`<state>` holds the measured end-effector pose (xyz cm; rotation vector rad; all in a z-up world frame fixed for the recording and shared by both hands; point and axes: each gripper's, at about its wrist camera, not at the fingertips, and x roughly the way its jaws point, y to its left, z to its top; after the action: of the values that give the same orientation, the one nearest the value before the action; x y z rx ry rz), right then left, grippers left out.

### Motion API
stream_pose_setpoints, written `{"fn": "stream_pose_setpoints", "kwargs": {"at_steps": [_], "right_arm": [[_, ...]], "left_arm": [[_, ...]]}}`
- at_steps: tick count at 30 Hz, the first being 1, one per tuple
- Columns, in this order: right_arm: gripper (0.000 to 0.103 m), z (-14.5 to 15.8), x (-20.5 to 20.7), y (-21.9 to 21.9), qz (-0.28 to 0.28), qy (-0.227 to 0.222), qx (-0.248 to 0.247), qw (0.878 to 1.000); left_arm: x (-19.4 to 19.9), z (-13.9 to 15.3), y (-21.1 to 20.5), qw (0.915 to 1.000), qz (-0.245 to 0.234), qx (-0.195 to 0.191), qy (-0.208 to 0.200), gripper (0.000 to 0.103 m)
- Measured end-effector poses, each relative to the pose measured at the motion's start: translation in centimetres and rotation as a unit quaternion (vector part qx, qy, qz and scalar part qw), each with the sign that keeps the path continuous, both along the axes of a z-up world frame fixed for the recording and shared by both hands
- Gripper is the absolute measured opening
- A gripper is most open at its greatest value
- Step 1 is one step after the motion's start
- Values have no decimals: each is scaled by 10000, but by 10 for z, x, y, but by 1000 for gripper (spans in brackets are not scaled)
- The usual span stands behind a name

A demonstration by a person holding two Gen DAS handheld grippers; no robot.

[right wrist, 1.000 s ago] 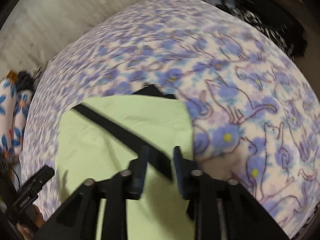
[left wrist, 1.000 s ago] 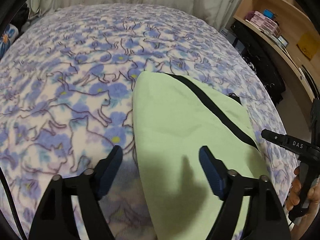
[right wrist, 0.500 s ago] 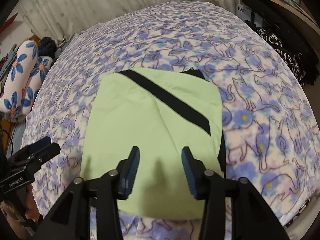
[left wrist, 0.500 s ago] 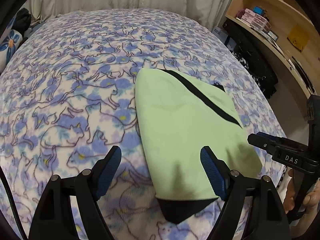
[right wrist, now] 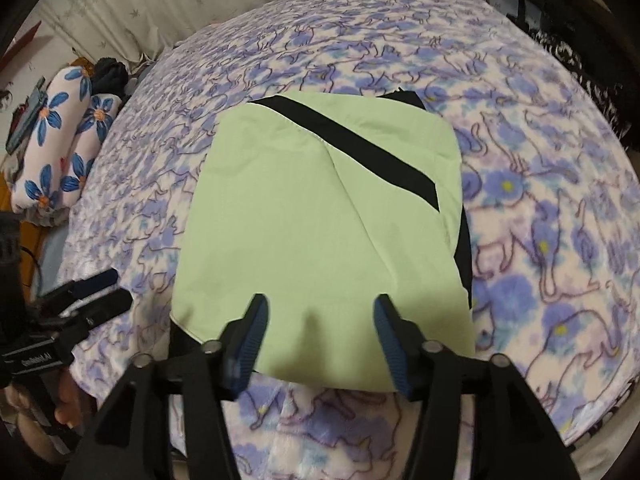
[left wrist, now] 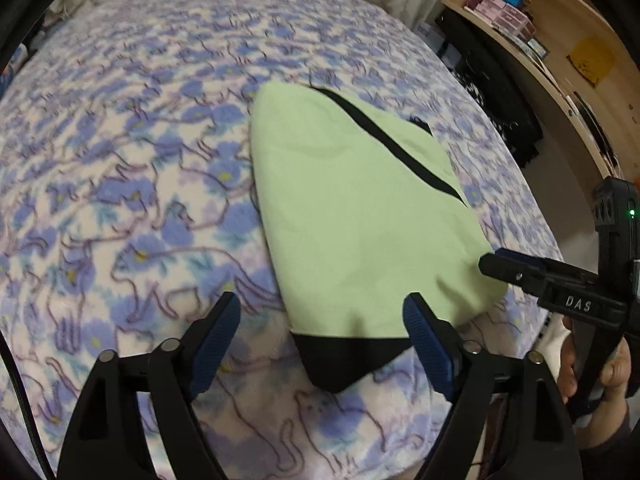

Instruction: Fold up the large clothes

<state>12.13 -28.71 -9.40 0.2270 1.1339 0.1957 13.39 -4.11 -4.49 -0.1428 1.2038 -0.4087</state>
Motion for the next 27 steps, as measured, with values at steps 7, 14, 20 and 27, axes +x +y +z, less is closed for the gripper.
{"fn": "stream_pose_setpoints", "kwargs": {"at_steps": [7, 14, 20, 27], "right_arm": [[76, -1, 10, -25, -79, 142, 51, 9999], [76, -14, 26, -65, -285, -172, 352, 9988], [76, -45, 48, -92, -346, 197, 501, 9979], [76, -71, 66, -104, -111, 498, 649, 9966]], "left_arm": [[10, -11, -3, 9997, 128, -56, 220, 86], [28, -37, -11, 9984, 119, -205, 504, 86], [46, -73, -10, 9941, 237, -548, 903, 86], [55, -102, -14, 9897, 200, -903, 1097, 86]]}}
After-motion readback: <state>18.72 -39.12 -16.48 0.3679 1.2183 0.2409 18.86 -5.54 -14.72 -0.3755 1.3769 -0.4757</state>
